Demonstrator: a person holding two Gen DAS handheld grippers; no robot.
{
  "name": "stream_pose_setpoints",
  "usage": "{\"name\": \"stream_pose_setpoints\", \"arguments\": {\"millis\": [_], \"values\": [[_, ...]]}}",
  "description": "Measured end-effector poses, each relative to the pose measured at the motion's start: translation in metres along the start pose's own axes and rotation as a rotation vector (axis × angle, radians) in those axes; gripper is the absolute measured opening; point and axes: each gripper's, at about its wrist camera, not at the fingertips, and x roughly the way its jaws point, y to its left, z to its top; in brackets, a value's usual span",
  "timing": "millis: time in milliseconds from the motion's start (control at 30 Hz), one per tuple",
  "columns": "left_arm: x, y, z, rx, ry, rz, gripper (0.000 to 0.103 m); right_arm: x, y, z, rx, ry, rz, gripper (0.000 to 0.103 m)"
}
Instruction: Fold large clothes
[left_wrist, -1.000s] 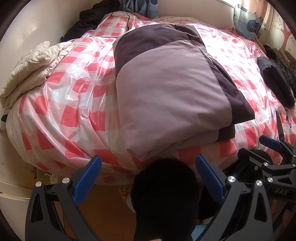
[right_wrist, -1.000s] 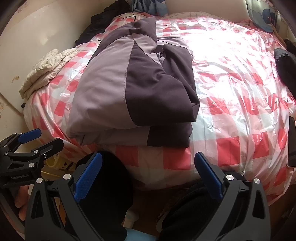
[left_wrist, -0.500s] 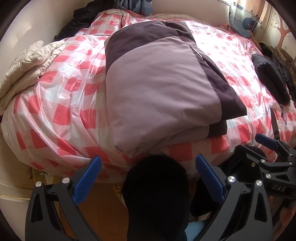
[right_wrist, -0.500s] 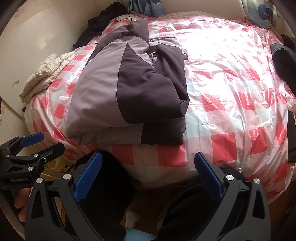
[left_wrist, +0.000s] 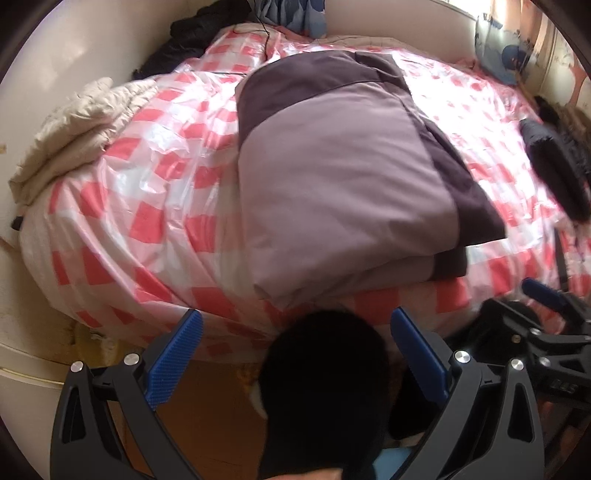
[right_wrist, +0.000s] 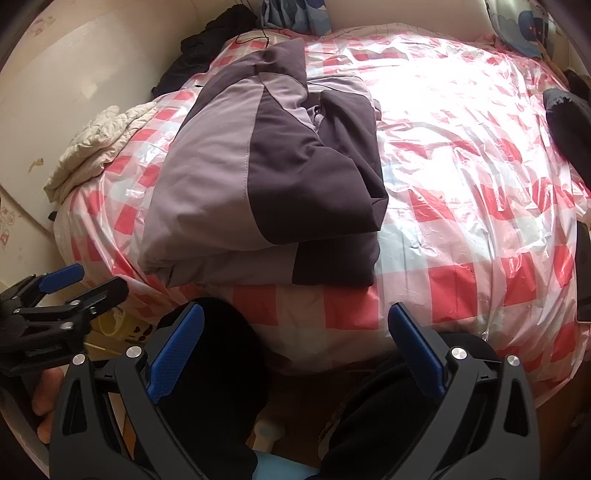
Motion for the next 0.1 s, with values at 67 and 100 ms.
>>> {"name": "stream_pose_setpoints", "arguments": {"millis": [67, 100], "values": [[0.0006, -0.0001, -0.0011, 0.000, 0.006, -0.015, 0.097, -0.0010, 0.0020, 0.0001, -0.007, -0.001, -0.003, 0.096], [0.0004, 0.0007, -0.0016, 0.000, 0.006, -0.012, 0.097, -0.0014, 0.0026, 0.0001, -0.007, -0.002, -0.003, 0.096]]}}
